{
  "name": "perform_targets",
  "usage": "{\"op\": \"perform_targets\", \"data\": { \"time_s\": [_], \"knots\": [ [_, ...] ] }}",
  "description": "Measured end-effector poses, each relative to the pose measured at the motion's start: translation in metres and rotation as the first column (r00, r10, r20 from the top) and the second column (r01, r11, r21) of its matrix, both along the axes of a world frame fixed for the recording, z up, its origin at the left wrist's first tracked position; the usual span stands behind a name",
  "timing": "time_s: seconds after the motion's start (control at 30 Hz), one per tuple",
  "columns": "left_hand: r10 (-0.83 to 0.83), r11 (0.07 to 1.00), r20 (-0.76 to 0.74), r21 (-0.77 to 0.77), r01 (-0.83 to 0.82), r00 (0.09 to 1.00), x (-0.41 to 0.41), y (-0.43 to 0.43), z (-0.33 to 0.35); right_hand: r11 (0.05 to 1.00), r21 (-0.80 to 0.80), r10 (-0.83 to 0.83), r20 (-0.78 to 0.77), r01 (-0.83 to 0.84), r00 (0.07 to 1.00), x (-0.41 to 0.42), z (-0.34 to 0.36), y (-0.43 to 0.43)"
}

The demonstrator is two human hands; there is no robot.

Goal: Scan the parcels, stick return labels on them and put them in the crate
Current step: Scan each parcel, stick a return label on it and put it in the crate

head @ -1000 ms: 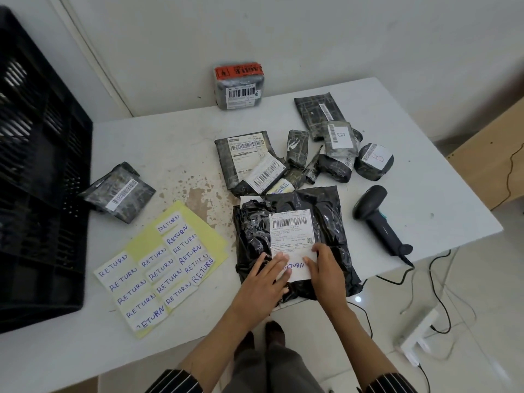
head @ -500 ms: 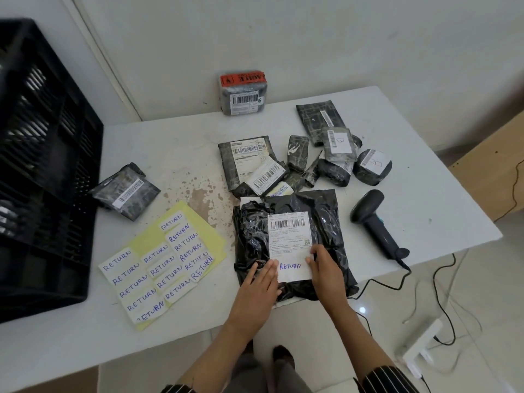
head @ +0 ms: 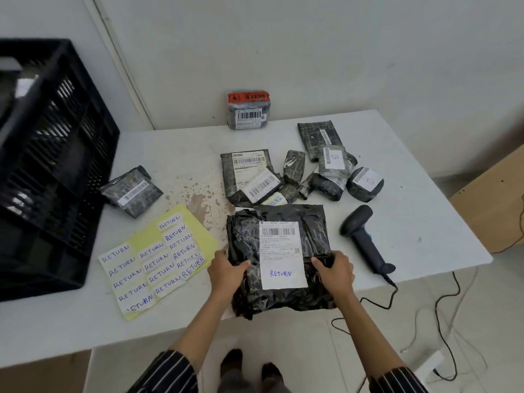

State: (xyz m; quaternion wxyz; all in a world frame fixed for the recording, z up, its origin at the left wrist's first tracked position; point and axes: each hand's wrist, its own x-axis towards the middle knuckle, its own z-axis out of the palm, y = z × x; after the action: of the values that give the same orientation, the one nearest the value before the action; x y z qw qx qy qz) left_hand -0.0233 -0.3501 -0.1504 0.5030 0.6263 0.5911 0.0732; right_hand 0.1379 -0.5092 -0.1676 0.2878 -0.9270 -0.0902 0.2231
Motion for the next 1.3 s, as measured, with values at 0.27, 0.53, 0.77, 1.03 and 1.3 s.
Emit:
{"op": "perform_targets", "data": {
  "time_s": [0.27, 0.53, 0.77, 1.03, 1.3],
  "knots": [
    [0.043, 0.996, 0.261, -0.089, -0.020, 0.964, -0.020, -0.001, 0.044, 0.877, 0.475, 0.074, -0.285, 0.074, 0.956, -0.002, 0.037, -0.023],
    [0.085, 0.993, 0.476, 0.036, -0.116, 0.875, -0.066, 0.019, 0.136, 0.683, 0.730, 0.240, -0.271, 0.036, 0.932, -0.021, 0.110, 0.025],
    [0.102, 0.945, 0.554, 0.206, -0.255, 0.826, -0.117, 0.083, 0.209, 0.520, 0.853, 0.403, -0.191, -0.052, 0.895, -0.053, 0.182, 0.123],
    [0.061, 0.884, 0.543, 0.360, -0.299, 0.837, -0.191, 0.199, 0.279, 0.394, 0.911, 0.480, -0.089, -0.124, 0.873, -0.109, 0.244, 0.272],
    [0.105, 0.861, 0.335, 0.440, -0.254, 0.936, -0.276, 0.351, 0.330, 0.386, 0.905, 0.516, -0.053, -0.177, 0.855, -0.190, 0.295, 0.429]
  ]
}}
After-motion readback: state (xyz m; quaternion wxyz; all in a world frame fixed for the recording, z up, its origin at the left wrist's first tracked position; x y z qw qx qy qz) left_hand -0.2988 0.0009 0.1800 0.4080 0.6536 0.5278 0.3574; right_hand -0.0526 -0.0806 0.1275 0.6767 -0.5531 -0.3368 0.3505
